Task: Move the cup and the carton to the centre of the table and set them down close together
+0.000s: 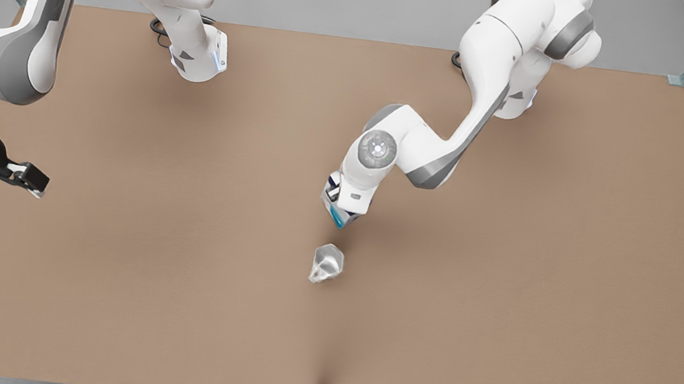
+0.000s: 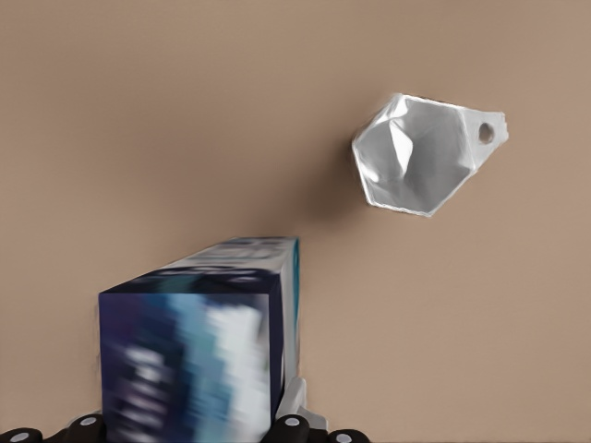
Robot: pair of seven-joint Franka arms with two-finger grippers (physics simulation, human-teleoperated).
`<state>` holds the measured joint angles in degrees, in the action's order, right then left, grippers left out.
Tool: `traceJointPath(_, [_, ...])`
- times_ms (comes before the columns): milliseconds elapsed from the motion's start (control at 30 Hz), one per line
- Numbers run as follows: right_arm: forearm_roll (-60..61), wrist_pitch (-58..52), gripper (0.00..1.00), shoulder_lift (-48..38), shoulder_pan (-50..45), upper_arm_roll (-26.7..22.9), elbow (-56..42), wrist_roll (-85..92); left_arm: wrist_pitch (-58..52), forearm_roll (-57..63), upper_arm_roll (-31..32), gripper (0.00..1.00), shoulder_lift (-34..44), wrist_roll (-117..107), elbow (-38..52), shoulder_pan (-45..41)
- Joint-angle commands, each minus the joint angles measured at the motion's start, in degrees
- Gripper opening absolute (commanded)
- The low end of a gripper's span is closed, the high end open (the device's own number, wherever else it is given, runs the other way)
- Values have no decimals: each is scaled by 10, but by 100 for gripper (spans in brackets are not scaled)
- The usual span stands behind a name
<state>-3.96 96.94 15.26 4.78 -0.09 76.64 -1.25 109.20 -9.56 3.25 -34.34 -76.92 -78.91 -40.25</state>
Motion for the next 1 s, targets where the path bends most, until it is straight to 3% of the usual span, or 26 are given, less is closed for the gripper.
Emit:
traceJointPath(0, [1, 0, 100, -1, 0, 1, 0, -1, 0, -6, 0, 49, -3, 0, 0, 0])
traceJointPath(33, [21, -1, 100, -1, 1, 0, 0, -1, 15, -6, 0, 50, -6, 0, 0, 0])
traceJointPath(67, [20, -1, 100, -1, 0, 0, 0, 0, 15, -5, 0, 56, -7, 0, 0, 0])
traceJointPath(100, [19, 0, 100, 0, 0, 0, 1, 0, 15, -4, 0, 100, -7, 1, 0, 0])
traceJointPath(467, [19, 0, 100, 1, -1, 0, 1, 0, -2, 2, -3, 100, 11, -3, 8, -9])
traceJointPath(567, [20, 0, 100, 5, -1, 1, 1, 0, -157, 56, -8, 100, 17, 31, 119, -7])
traceJointPath(767, [20, 1, 100, 6, -1, 1, 1, 0, -186, 24, -300, 100, 64, 651, 116, 18])
traceJointPath(800, [20, 0, 100, 5, -2, 2, 1, 0, -211, 39, -207, 100, 101, 666, 113, 115])
traceJointPath(833, [19, -1, 100, 2, -4, 2, 0, 0, -218, 129, -70, 100, 131, 691, 111, 232])
traceJointPath(867, [18, -2, 100, -1, -4, 2, 0, 1, -229, 147, -15, 100, 146, 716, 111, 292])
traceJointPath(967, [18, -5, 100, -4, -10, 4, -1, 0, -223, 168, 23, 100, 169, 754, 93, 330])
